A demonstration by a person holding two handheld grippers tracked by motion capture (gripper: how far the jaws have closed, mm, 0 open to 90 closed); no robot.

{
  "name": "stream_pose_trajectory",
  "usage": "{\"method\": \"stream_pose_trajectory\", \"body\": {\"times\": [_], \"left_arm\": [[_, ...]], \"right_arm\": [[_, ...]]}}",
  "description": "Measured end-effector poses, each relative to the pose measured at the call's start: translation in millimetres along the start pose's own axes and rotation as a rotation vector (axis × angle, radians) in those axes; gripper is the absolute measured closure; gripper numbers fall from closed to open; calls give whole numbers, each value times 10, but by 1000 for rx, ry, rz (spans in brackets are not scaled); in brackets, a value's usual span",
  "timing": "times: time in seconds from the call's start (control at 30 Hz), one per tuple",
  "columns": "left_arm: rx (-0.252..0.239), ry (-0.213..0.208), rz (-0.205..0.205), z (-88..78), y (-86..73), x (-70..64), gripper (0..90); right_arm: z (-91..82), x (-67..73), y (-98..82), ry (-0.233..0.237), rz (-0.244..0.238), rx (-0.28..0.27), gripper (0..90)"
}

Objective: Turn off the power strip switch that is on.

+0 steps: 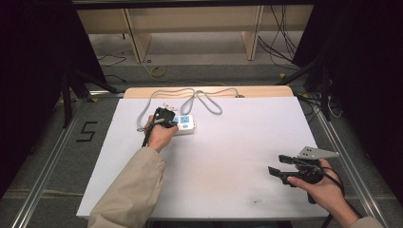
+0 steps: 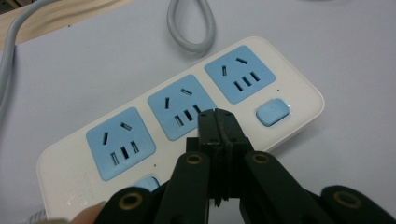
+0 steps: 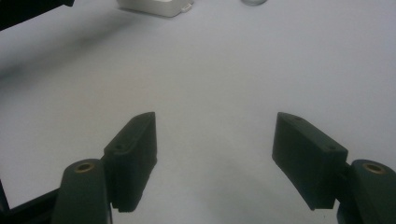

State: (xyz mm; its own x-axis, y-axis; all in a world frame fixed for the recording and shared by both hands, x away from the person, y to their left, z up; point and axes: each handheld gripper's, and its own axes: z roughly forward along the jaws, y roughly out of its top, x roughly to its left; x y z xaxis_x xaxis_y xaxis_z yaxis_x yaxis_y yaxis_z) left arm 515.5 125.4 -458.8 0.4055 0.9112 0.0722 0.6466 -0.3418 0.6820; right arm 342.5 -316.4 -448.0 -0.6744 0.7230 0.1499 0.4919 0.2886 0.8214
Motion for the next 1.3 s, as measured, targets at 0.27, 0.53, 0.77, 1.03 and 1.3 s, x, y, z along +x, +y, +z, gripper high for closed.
{"method": "stream_pose_trajectory", "body": {"times": [0.27,0.53,0.77,1.03,1.3], "left_arm": [[0,7,4,2,0,-10,899],[8,12,-1,4,12,-20,899],[27,27,15,8,39,-42,900],[40,27,11,11,57,-44,900],[55,33,22,16,78,-64,900]], "right_arm": [[1,-2,-2,0,2,2,312],[-2,-1,-3,2,0,2,312],[-4,-7,-5,0,-1,1,311],[-9,-6,-5,-1,-1,0,311],[-10,-7,-7,-2,0,4,311]]}}
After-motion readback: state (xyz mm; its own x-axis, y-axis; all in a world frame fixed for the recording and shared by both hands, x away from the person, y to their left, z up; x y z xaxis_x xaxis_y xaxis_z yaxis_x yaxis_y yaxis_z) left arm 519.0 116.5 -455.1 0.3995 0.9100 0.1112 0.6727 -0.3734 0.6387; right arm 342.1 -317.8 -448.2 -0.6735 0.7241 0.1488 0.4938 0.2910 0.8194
